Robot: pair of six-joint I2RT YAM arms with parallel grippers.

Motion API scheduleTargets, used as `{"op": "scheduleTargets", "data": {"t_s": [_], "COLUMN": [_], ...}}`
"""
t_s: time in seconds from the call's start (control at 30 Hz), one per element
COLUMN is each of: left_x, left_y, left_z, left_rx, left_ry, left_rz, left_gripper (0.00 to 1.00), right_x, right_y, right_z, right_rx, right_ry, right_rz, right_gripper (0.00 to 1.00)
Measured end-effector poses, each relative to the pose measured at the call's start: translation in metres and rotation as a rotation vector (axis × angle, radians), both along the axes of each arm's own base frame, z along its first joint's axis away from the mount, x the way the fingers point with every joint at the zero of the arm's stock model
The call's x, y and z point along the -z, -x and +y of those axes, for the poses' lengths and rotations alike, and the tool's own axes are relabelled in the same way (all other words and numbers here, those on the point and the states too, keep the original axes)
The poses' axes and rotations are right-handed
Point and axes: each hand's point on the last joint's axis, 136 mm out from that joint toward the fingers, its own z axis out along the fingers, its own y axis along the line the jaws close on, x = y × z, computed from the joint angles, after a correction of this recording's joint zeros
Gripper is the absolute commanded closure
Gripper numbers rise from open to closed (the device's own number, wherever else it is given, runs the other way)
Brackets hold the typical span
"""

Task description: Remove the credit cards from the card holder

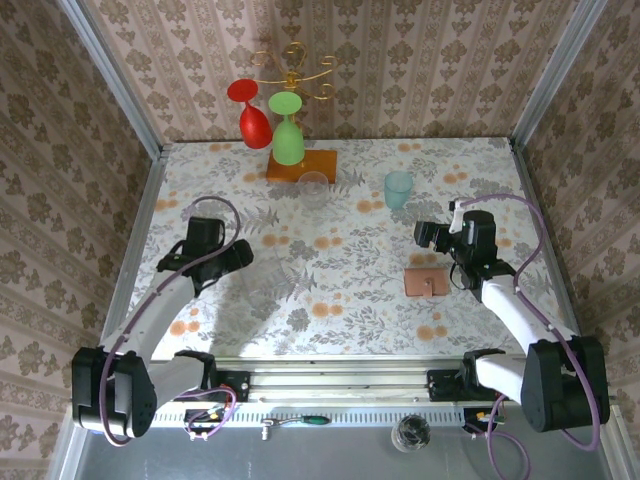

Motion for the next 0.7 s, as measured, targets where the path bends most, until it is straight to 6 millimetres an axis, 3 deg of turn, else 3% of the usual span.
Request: {"op": "scheduleTargets", "data": {"t_s": [0.17, 0.5, 0.7], "left_x": [0.007, 0.032, 0.032], "left_y": [0.007, 0.013, 0.007], "left_z": [-0.007, -0.01, -0.009], "left_rx": [0.005, -0.006, -0.021], "left_ry": [0.028, 0.034, 0.021], "left_rz": [0.046, 0.168, 0.185], "left_gripper": [0.33, 0.59, 0.67], "right_x": [-0.002, 0.001, -0.001], "right_y": [0.001, 0.006, 0.006], "right_z": [0.0, 0.0, 0.0], "right_rx": [-0.002, -0.003, -0.003], "right_ry": [0.003, 0.005, 0.005], "right_rz": [-0.008, -0.005, -0.012], "right_gripper": [0.01, 0.02, 0.02]}}
